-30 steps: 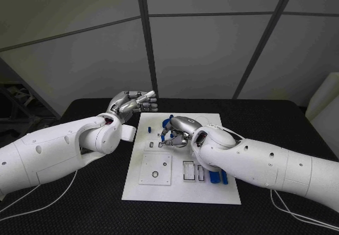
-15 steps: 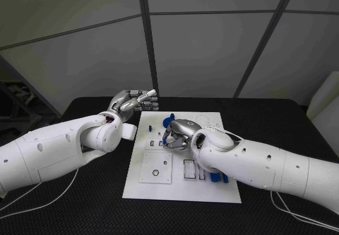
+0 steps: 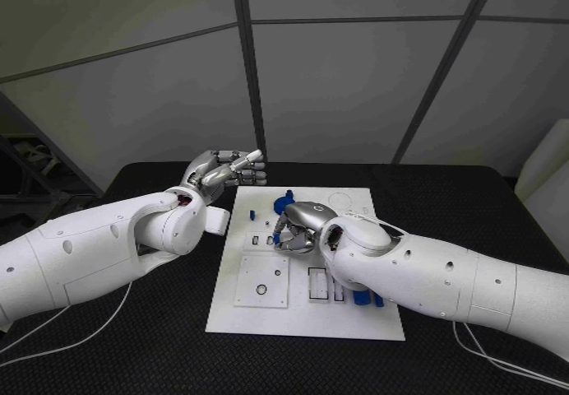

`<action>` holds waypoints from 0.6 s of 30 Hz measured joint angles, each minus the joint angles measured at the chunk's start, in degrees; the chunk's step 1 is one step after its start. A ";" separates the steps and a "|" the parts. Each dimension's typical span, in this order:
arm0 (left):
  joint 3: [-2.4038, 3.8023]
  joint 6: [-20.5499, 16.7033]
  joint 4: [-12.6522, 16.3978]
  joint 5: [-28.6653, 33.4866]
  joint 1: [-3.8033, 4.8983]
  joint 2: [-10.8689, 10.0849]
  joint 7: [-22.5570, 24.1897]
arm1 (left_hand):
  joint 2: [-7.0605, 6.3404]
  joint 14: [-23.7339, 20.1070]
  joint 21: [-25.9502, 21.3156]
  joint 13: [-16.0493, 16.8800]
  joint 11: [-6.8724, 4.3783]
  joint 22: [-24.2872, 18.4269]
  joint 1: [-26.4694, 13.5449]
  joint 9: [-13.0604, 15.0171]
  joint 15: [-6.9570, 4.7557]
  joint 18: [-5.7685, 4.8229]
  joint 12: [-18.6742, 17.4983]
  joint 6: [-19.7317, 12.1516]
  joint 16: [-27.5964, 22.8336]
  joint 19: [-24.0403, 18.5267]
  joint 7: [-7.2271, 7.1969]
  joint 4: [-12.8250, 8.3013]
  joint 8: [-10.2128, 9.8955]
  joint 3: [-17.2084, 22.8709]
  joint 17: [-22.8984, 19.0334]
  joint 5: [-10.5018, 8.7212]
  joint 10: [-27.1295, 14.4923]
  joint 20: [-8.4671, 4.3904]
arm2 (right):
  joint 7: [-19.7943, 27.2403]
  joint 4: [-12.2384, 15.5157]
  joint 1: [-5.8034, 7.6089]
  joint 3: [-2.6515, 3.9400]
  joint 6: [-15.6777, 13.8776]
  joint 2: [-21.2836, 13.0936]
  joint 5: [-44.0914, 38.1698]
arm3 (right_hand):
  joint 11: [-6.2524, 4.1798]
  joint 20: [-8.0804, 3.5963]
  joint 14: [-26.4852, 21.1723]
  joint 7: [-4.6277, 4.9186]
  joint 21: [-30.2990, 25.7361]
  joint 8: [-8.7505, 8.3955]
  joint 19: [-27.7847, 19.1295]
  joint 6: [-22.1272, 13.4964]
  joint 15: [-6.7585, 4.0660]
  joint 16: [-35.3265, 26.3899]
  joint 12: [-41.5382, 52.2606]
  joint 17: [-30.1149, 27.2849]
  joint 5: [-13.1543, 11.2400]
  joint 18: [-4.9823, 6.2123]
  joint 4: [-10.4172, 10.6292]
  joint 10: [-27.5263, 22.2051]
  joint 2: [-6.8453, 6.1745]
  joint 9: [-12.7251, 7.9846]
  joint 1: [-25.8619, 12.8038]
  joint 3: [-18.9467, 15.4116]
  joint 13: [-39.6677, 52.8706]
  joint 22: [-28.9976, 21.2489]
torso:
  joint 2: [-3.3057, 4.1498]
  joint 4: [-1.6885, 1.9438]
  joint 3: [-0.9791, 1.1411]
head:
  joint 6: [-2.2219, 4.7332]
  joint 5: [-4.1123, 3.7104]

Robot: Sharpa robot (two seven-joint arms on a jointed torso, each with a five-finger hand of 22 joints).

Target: Assemble the parts on the task board

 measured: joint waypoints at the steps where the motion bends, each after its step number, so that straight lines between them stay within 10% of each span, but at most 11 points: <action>1: 0.00 0.01 0.00 0.00 0.00 0.00 0.00 | 0.00 0.00 0.00 0.00 0.00 0.00 0.00 0.00 0.00 0.00 0.00 0.00 0.00 0.00 0.00 0.00 0.00 0.00 0.00 0.00 0.00 0.00 | -0.03 -0.04 0.01 0.02 0.09 0.03 -0.09 | 0.00 0.00 0.00 -0.01 0.00 0.01 0.00 0.00 0.00 0.00 0.00 0.00 0.17 0.00 -0.02 0.00 -0.06 0.03 -0.07 0.02 0.00 0.00 | 0.01 0.00 0.00 | -0.01 -0.02; 18: 0.00 0.06 -0.10 0.00 0.00 0.01 -0.08 | 0.00 0.00 0.00 0.00 0.00 -0.04 0.00 0.00 0.00 0.00 0.00 0.00 0.00 0.00 0.00 0.00 0.00 0.00 -0.01 0.00 0.00 0.00 | -0.62 -0.13 -0.03 0.10 0.54 0.12 -1.15 | 0.00 0.00 0.00 -0.17 0.00 0.01 0.00 -0.17 0.00 0.00 0.00 -0.01 0.19 0.00 -0.02 0.00 -0.52 0.38 -0.52 0.02 0.00 -0.01 | 0.02 -0.01 0.00 | -0.25 0.06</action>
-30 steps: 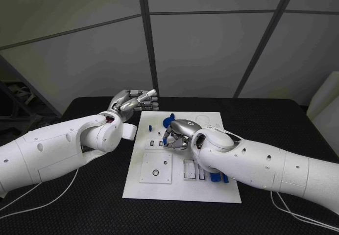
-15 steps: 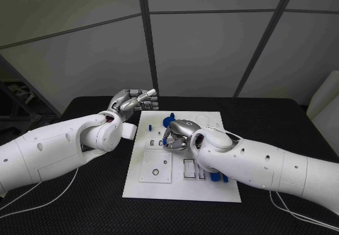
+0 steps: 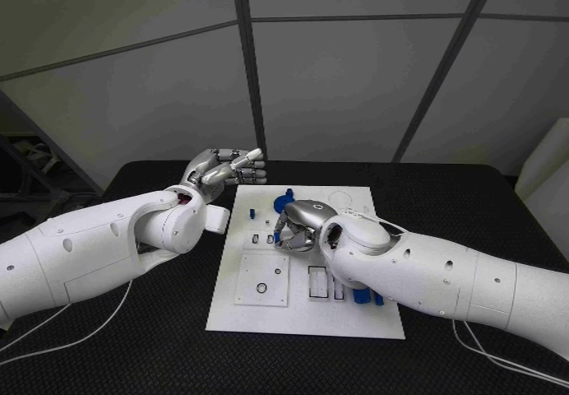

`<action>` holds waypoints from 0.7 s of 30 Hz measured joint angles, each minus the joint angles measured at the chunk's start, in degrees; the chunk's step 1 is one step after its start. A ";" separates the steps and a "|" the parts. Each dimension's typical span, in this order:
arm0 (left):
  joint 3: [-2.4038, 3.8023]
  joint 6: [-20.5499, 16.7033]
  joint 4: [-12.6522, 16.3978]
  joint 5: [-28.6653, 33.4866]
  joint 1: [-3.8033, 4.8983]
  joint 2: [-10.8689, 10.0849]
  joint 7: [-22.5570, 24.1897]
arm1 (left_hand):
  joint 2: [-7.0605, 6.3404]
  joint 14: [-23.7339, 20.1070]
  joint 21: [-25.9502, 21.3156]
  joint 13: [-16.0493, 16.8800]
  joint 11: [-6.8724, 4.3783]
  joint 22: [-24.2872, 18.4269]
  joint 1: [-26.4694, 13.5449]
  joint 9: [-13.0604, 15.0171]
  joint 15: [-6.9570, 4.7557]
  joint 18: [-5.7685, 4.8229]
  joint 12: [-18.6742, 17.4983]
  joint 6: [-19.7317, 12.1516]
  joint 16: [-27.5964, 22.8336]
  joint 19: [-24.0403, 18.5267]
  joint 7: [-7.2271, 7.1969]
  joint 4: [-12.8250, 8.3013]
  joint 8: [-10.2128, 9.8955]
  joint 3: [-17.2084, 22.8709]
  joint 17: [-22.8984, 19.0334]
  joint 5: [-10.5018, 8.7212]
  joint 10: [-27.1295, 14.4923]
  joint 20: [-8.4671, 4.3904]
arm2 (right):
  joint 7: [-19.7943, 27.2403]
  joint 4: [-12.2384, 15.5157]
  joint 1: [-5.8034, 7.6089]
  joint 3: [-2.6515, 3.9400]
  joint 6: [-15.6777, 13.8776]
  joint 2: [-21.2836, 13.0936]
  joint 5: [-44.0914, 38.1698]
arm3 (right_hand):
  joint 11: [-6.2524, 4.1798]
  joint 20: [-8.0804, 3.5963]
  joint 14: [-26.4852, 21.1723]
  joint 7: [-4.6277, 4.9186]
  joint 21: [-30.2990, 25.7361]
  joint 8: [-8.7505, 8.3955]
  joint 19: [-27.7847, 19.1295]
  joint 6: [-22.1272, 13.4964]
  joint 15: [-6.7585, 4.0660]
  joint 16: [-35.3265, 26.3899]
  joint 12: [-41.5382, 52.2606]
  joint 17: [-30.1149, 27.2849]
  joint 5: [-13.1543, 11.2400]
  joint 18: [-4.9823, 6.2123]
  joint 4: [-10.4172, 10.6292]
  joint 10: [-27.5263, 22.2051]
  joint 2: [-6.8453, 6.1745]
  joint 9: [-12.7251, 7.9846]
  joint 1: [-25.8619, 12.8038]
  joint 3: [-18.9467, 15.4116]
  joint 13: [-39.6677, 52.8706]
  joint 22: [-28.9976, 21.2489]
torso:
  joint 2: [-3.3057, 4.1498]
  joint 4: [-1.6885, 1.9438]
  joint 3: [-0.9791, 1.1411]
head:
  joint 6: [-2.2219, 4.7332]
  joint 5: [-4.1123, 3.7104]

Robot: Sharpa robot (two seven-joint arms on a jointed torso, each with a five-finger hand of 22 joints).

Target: Assemble the parts on the task board

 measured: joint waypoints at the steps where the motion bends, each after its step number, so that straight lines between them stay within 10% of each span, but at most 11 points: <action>1: 0.00 0.00 0.00 0.00 0.00 0.00 0.00 | 0.00 0.00 0.00 0.00 0.00 0.00 0.00 0.00 0.00 0.00 0.00 0.00 0.00 0.00 0.00 0.00 0.00 0.00 0.00 0.00 0.00 0.00 | -0.03 0.00 0.00 0.00 0.01 -0.01 -0.04 | 0.00 0.00 0.00 0.00 0.00 0.00 0.00 -0.01 0.00 0.00 0.00 0.00 0.00 0.00 -0.10 0.00 0.00 0.00 0.00 -0.09 0.00 0.00 | 0.00 0.01 0.00 | -0.02 0.01; 21: 0.00 0.01 -0.02 0.00 0.00 -0.07 -0.05 | 0.00 0.00 0.00 0.00 0.00 0.01 0.00 0.00 0.00 0.00 -0.23 0.00 0.00 0.00 0.00 0.00 -0.23 0.00 0.06 0.00 0.00 0.00 | -0.38 0.05 0.02 0.07 0.64 -0.07 -0.48 | 0.00 0.00 0.00 -0.45 0.00 -0.73 0.00 0.22 0.00 0.00 -0.68 -0.01 0.29 0.00 -0.47 0.00 -0.68 -0.04 -0.68 -0.48 0.00 0.00 | -0.01 -0.01 -0.01 | -0.29 0.17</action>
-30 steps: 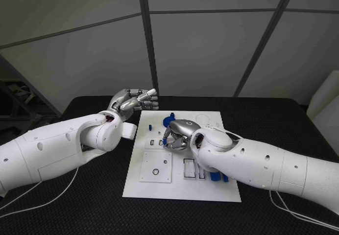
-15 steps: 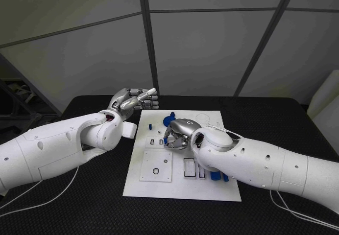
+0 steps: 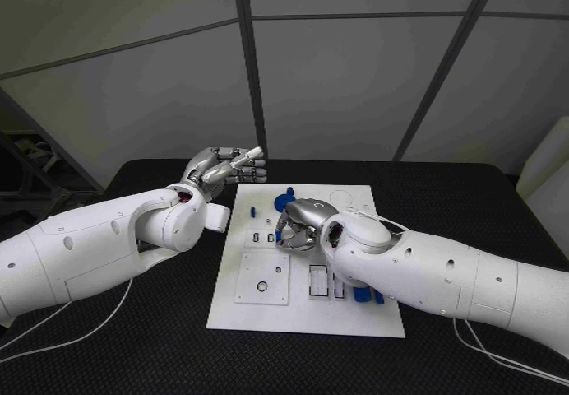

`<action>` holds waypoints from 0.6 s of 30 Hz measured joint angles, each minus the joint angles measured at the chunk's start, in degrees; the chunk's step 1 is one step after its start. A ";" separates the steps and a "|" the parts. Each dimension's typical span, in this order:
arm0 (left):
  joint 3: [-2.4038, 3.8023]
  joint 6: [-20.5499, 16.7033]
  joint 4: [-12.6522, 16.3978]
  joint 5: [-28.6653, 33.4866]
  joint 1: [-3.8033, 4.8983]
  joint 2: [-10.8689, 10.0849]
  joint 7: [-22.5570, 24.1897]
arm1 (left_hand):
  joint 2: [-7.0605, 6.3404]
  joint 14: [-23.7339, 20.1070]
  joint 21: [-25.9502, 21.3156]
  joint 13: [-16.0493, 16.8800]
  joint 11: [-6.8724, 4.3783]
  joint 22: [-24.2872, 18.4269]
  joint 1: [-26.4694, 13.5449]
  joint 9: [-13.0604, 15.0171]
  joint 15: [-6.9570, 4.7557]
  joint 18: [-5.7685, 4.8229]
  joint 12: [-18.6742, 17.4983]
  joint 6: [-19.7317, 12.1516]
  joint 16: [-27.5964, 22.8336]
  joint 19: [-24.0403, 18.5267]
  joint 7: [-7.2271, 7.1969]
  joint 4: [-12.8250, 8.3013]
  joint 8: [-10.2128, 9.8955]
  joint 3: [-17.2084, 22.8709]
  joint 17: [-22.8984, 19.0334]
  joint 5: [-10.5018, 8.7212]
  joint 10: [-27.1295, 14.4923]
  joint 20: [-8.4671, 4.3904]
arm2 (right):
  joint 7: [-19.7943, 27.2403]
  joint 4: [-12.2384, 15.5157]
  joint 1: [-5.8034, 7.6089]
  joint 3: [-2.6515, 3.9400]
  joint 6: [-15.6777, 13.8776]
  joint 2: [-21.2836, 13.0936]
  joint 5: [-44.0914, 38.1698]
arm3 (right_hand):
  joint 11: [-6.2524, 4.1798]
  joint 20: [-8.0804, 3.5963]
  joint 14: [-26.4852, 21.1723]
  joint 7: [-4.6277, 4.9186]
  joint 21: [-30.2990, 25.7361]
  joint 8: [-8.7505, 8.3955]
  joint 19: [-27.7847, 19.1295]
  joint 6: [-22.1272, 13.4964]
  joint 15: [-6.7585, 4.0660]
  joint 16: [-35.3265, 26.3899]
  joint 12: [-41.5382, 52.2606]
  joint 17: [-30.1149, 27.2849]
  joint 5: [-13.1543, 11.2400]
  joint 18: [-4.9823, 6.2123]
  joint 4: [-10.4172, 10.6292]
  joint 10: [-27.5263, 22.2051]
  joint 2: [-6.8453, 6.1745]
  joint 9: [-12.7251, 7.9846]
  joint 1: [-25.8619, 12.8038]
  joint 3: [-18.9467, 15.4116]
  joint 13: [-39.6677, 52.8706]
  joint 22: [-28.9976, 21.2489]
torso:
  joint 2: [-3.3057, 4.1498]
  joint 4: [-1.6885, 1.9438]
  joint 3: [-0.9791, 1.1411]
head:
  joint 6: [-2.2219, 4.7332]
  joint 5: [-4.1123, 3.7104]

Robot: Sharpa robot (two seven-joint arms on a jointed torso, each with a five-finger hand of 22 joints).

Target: Assemble the parts on the task board

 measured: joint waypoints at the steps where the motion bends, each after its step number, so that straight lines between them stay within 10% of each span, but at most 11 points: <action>1: 0.00 0.00 0.00 0.00 0.00 0.00 0.00 | 0.00 0.00 0.00 0.00 0.00 0.00 0.00 0.00 0.00 0.00 0.00 0.00 0.00 0.00 0.00 0.00 0.00 0.00 0.00 0.00 0.00 0.00 | 0.00 0.00 0.00 0.00 0.01 0.01 -0.01 | 0.00 0.00 0.00 0.04 0.00 0.00 0.00 -0.04 0.00 0.00 0.00 0.00 0.00 0.00 0.00 0.00 0.00 0.00 0.00 0.00 0.00 0.00 | 0.00 -0.01 0.00 | 0.00 0.01; 18: 0.00 0.00 0.00 0.00 0.00 -0.05 -0.08 | 0.00 0.00 0.00 0.00 0.00 -0.05 0.00 0.00 0.00 0.00 0.00 0.00 0.00 0.00 0.00 0.00 0.00 0.00 -0.01 0.00 0.00 0.00 | -0.19 -0.16 -0.11 -0.08 0.24 0.13 -0.12 | 0.63 0.21 0.19 1.08 -0.21 -0.04 -0.21 -2.51 0.65 0.00 -1.27 -0.01 0.32 0.00 -0.17 0.21 -1.12 -0.36 -1.12 -0.14 0.00 0.00 | 0.01 -0.04 0.02 | -0.08 -0.05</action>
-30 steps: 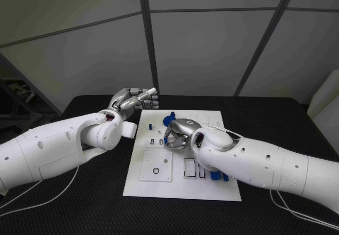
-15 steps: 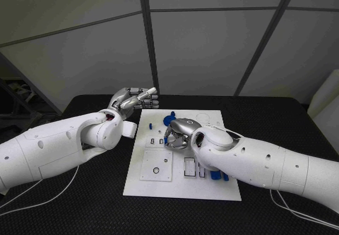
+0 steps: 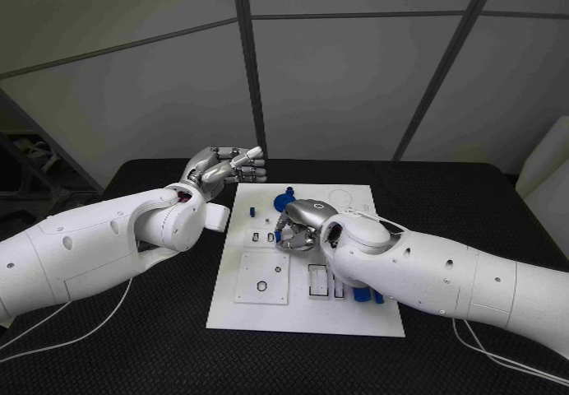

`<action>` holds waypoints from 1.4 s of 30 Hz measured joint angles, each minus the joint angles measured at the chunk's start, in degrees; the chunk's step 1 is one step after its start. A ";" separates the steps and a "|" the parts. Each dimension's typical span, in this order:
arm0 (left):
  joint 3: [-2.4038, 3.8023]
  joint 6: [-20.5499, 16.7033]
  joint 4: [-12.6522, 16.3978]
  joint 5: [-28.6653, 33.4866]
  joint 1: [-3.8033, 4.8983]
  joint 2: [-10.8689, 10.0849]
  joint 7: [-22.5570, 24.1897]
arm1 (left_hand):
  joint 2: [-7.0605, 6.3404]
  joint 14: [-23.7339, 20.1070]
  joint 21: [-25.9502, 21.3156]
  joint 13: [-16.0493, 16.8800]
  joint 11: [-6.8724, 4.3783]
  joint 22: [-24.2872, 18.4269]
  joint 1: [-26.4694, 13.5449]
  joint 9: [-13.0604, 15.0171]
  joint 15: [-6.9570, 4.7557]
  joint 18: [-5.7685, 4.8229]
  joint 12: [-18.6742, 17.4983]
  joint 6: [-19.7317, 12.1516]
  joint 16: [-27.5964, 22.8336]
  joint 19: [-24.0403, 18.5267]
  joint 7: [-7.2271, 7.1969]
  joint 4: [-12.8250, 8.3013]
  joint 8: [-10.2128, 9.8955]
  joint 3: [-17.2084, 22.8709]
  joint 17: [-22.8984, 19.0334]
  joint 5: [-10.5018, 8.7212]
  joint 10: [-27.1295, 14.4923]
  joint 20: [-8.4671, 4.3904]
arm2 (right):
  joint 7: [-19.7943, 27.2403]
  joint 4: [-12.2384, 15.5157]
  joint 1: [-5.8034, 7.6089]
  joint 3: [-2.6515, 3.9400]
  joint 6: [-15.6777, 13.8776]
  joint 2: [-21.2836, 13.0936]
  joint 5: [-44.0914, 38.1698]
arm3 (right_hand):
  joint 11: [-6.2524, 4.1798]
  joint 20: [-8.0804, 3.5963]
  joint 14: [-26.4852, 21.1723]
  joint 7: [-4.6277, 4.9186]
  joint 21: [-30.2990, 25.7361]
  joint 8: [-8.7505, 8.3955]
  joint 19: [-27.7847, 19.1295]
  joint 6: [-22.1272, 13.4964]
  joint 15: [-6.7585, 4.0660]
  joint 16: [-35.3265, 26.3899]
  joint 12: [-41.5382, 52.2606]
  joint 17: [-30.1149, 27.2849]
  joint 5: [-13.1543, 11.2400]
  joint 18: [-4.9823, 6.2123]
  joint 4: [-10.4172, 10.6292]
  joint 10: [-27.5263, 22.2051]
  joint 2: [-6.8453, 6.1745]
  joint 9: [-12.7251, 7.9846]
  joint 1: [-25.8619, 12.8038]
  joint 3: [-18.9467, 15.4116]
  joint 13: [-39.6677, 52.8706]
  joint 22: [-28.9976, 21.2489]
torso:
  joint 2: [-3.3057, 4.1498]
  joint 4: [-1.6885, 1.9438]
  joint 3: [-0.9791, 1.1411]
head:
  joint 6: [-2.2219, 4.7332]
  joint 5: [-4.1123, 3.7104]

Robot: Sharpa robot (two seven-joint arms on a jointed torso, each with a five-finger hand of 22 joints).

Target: Assemble the parts on the task board

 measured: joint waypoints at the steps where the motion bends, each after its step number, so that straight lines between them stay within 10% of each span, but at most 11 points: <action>1: 0.00 0.00 0.00 0.00 0.00 0.00 -0.01 | 0.00 0.00 0.00 0.00 0.00 0.00 0.00 0.00 0.00 0.00 0.00 0.00 0.00 0.00 0.00 0.00 0.00 0.00 0.00 0.00 0.00 0.00 | -0.03 -0.01 0.00 0.00 -0.01 0.01 -0.01 | 0.13 0.03 -0.19 0.13 0.00 -0.11 0.03 -0.28 0.19 0.00 0.00 0.00 0.00 0.00 -0.05 -0.14 -0.07 -0.05 -0.07 -0.05 0.00 0.00 | 0.00 0.00 0.00 | 0.00 0.00; 14: 0.00 0.02 0.00 0.00 0.00 -0.10 -0.16 | 0.00 0.00 0.00 0.00 0.00 0.01 0.00 0.00 0.00 0.00 0.00 0.00 0.00 0.00 0.00 -0.16 0.00 -0.16 -0.01 0.00 0.00 0.00 | -0.44 -0.09 -0.18 -0.16 -0.87 0.10 -0.06 | 1.54 0.81 -0.11 0.93 -0.45 -0.11 0.01 -5.71 0.92 0.00 -2.77 0.00 -4.77 0.00 2.10 -1.58 -3.17 -0.52 -3.17 -2.73 0.00 0.00 | 0.01 0.03 0.00 | 0.03 0.00; 25: 0.00 0.06 -0.04 0.00 0.00 -0.12 -0.27 | 0.00 0.00 0.00 0.00 0.00 0.01 0.00 0.00 0.00 0.00 0.00 0.00 0.00 0.00 0.00 -0.16 0.01 -0.16 -0.01 0.00 0.00 0.00 | -0.44 0.44 -0.29 -0.20 -4.43 -0.20 -0.06 | 2.33 1.43 -0.18 1.81 -1.11 -0.11 0.21 -10.26 1.40 -0.45 -7.54 -0.01 -5.49 0.00 11.96 -5.03 -8.32 -0.16 -1.55 -4.77 0.00 0.00 | 0.02 0.03 0.04 | 0.05 0.13; 35: 0.00 0.35 -0.48 -1.90 -0.02 -0.66 -1.83 | 1.68 4.45 1.81 0.30 -1.51 0.44 -0.62 0.30 -1.49 0.01 0.76 2.66 0.72 2.60 -1.39 -0.72 0.04 -0.40 1.22 0.00 4.59 -1.11 | 5.06 6.73 -0.94 -0.01 -10.14 -6.43 1.09 | 2.13 1.55 -0.29 1.31 -2.06 0.58 0.09 -8.42 1.52 -1.02 -7.54 -0.01 -5.49 0.00 13.28 -5.23 -6.65 0.89 1.21 -4.53 0.00 0.00 | -0.12 0.03 0.07 | 0.16 0.21; 42: 0.00 2.18 -0.85 -9.26 -0.02 -1.38 -8.31 | 2.83 18.31 9.54 0.92 -5.42 3.97 -1.01 1.32 -6.40 0.00 2.75 6.90 9.36 13.22 -4.45 -0.54 0.93 -2.04 7.16 0.29 13.25 -5.87 | 13.68 12.20 0.47 2.68 -9.29 -13.85 10.79 | 1.33 1.33 -0.29 0.93 -8.66 0.58 -5.45 -6.83 1.51 -5.66 -13.02 0.04 -5.49 2.28 12.09 -8.96 -5.09 1.70 3.96 -3.35 -4.21 -5.04 | -0.40 -0.07 0.07 | 0.48 0.37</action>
